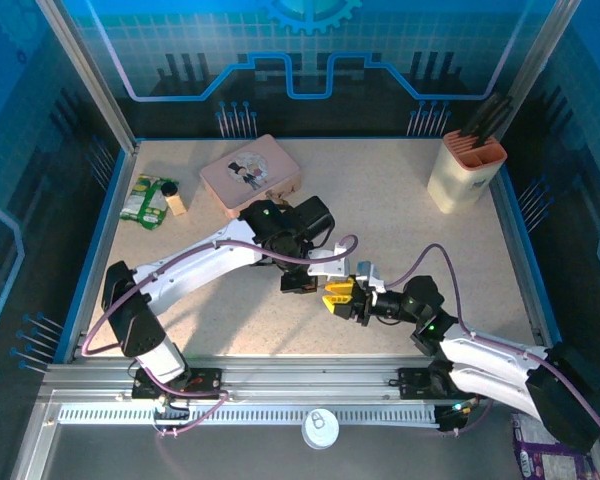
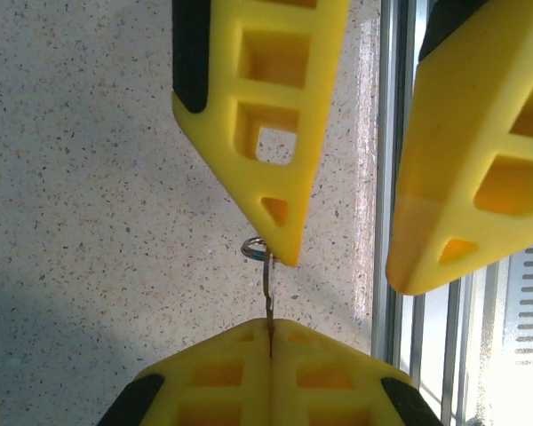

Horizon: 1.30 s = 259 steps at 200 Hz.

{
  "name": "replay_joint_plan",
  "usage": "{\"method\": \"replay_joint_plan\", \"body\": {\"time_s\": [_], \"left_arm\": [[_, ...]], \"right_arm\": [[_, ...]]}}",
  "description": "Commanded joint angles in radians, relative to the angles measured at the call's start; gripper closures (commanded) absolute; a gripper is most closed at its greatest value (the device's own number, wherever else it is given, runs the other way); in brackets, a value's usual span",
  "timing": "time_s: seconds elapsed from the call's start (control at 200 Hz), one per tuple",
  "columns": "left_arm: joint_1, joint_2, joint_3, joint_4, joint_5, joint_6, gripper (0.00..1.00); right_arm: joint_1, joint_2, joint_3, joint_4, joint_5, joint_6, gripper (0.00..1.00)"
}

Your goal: Unlock a padlock with a key

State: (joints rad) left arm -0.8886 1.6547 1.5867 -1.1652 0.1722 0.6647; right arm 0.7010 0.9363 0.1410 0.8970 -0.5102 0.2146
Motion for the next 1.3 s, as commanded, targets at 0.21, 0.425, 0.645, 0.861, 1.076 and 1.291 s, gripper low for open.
{"method": "replay_joint_plan", "body": {"time_s": [0.21,0.425,0.645,0.861,1.076,1.291], "left_arm": [[-0.018,-0.021,-0.008,-0.015,0.057,0.043,1.0],[-0.018,-0.027,-0.026,-0.016,0.051,0.047,1.0],[-0.018,-0.039,-0.039,0.001,0.059,0.044,1.0],[-0.018,-0.047,-0.04,0.007,0.059,0.047,1.0],[-0.018,-0.056,-0.044,0.018,0.044,0.052,1.0],[-0.018,-0.062,-0.048,0.028,0.045,0.057,1.0]], "right_arm": [[0.017,0.015,0.032,-0.014,0.079,-0.05,0.68],[0.017,-0.024,0.012,-0.013,0.123,-0.045,0.6],[0.017,-0.046,0.009,-0.043,0.146,-0.049,0.59],[0.018,-0.036,0.014,-0.049,0.136,-0.044,0.58],[0.02,-0.016,0.027,-0.053,0.058,-0.034,0.61],[0.023,0.014,0.043,-0.051,0.039,-0.04,0.68]]}}
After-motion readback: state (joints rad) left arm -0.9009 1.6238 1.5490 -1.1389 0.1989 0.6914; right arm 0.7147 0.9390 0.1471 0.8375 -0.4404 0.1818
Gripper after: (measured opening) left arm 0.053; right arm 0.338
